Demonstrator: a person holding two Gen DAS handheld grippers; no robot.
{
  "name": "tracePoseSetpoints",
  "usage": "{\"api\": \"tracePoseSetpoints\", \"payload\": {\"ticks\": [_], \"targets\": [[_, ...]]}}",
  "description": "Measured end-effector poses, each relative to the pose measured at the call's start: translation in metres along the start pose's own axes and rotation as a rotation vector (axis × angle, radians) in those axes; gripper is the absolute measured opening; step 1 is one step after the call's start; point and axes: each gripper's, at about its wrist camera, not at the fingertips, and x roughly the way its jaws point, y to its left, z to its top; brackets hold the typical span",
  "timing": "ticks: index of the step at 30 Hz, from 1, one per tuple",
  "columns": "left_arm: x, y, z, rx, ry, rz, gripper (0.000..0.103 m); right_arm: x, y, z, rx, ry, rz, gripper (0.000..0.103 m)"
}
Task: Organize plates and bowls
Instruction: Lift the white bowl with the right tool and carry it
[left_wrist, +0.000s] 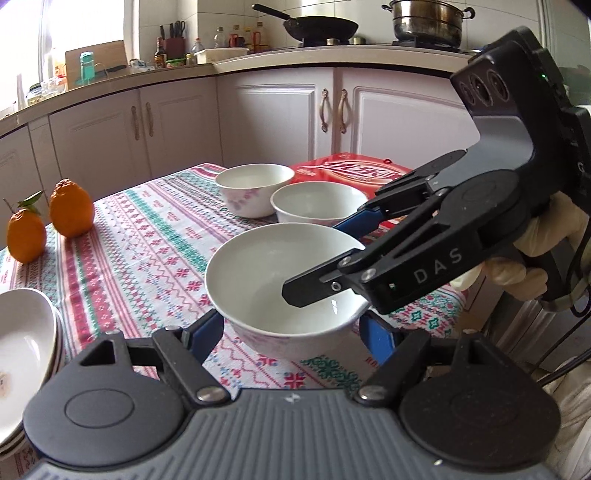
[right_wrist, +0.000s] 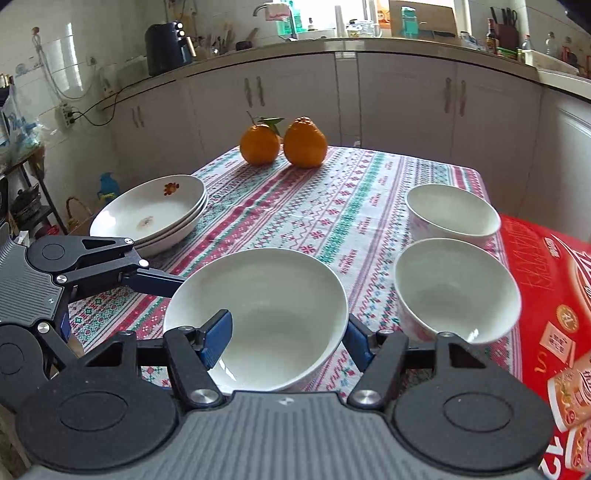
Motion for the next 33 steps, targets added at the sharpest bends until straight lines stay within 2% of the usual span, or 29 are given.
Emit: {"api": "tracePoseSetpoints", "payload": {"ticks": [10, 31, 33], "targets": [[-0.007, 0.029, -0.009, -0.052, 0.014, 0.074, 0.080, 0.037, 0.020, 0.020, -0.058, 0.023, 0.068, 0.070], [0.008, 0.045, -0.012, -0.064, 0.021, 0.079, 0.080, 0.057, 0.015, 0.028, -0.047, 0.033, 0.064, 0.071], [0.007, 0.043, -0.012, -0.061, 0.018, 0.079, 0.083, 0.057, 0.015, 0.028, -0.051, 0.034, 0.065, 0.072]]}}
